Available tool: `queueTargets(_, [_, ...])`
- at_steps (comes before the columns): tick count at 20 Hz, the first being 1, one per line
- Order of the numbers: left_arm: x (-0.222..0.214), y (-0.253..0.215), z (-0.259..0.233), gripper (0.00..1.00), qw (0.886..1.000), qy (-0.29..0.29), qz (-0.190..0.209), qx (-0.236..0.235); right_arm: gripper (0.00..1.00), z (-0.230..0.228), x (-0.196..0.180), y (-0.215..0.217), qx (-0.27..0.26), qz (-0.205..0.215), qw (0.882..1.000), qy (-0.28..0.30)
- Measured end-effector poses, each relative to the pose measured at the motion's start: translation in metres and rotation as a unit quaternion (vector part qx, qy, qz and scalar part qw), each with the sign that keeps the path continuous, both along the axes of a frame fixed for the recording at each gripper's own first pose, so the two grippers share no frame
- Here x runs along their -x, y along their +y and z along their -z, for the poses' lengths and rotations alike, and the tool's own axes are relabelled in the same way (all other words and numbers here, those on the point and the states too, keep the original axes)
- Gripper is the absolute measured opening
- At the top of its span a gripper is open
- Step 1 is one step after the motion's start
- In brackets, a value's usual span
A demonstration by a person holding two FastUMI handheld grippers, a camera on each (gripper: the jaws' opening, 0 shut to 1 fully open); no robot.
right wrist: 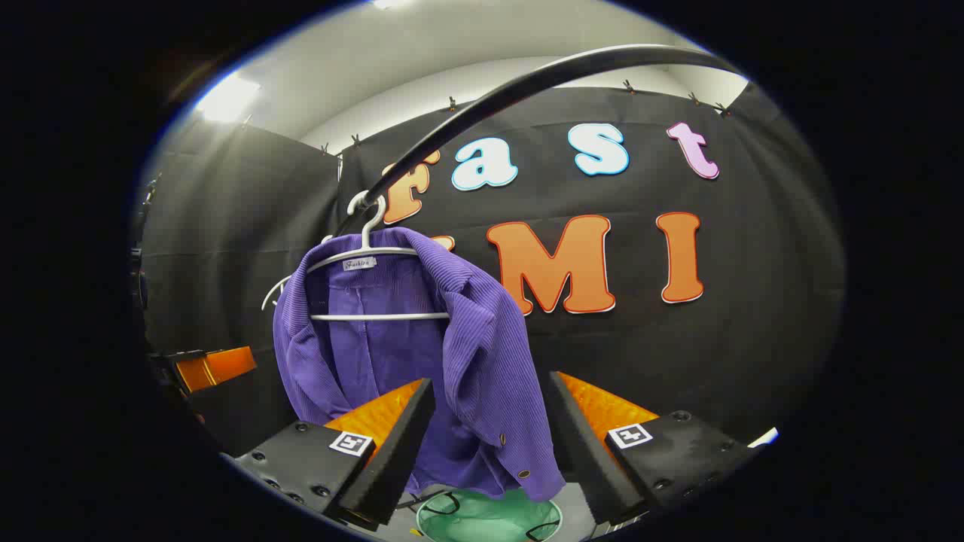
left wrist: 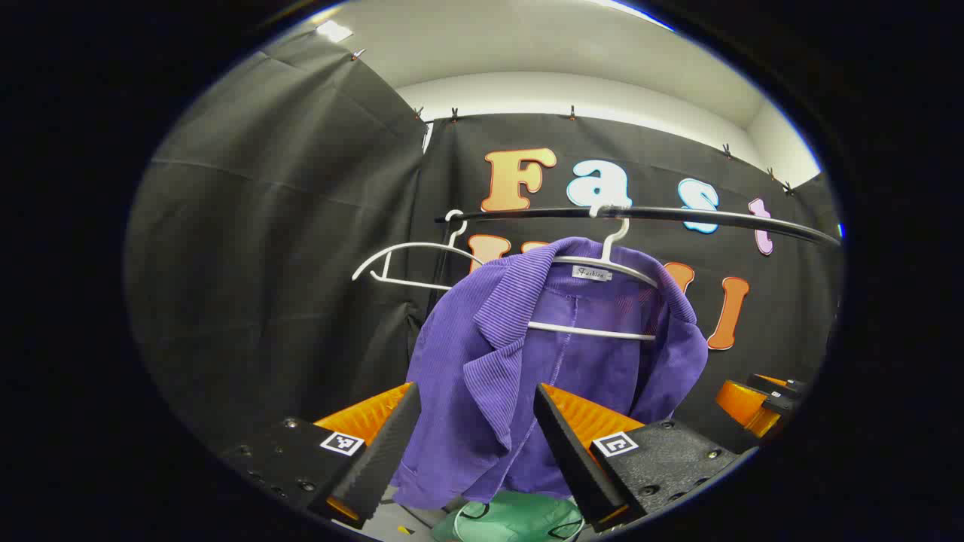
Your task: Grasp the clothes on the hanger with both hands and then place them into the laundry hamper below.
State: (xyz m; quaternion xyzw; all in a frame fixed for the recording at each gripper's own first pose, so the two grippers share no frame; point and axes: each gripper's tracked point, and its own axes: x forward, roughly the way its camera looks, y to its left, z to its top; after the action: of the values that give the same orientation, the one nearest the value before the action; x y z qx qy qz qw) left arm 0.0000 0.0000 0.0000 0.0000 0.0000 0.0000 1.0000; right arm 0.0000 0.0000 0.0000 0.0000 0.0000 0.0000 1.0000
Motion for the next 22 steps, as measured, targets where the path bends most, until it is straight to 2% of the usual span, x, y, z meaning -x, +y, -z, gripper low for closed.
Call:
queueTargets(5, [-0.008, -0.007, 0.005, 0.92, 1.0, 0.01, 0.0, -0.019, 0.9, 0.002, -0.008, -0.005, -0.003, 0.004, 1.0, 0.009])
queueTargets(7, [-0.007, -0.008, 0.005, 0.95, 1.0, 0.01, 0.002, -0.016, 0.98, 0.004, -0.006, -0.004, -0.003, 0.0, 1.0, 0.015])
queueTargets(8, [-0.007, -0.01, 0.007, 0.92, 1.0, 0.014, 0.006, -0.014, 0.98, 0.005, -0.005, -0.005, -0.003, 0.001, 1.0, 0.016])
queueTargets(11, [-0.008, -0.01, 0.009, 0.92, 1.0, 0.019, 0.01, -0.016, 0.98, 0.005, -0.003, -0.001, 0.002, 0.0, 1.0, 0.011])
queueTargets(12, [-0.008, -0.01, 0.009, 0.95, 1.0, 0.019, 0.011, -0.016, 0.9, 0.007, 0.001, 0.0, 0.004, -0.001, 1.0, 0.013])
queueTargets(13, [-0.007, -0.011, 0.009, 0.92, 1.0, 0.02, 0.012, -0.016, 0.9, 0.008, 0.001, 0.001, 0.005, 0.0, 1.0, 0.014])
queueTargets(14, [-0.007, -0.011, 0.01, 0.95, 1.0, 0.021, 0.013, -0.015, 0.9, 0.007, 0.001, 0.001, 0.005, 0.001, 1.0, 0.014])
queueTargets(22, [-0.009, -0.006, 0.017, 0.95, 0.999, 0.031, 0.009, -0.009, 0.9, 0.016, -0.002, 0.004, 0.008, 0.004, 1.0, 0.023])
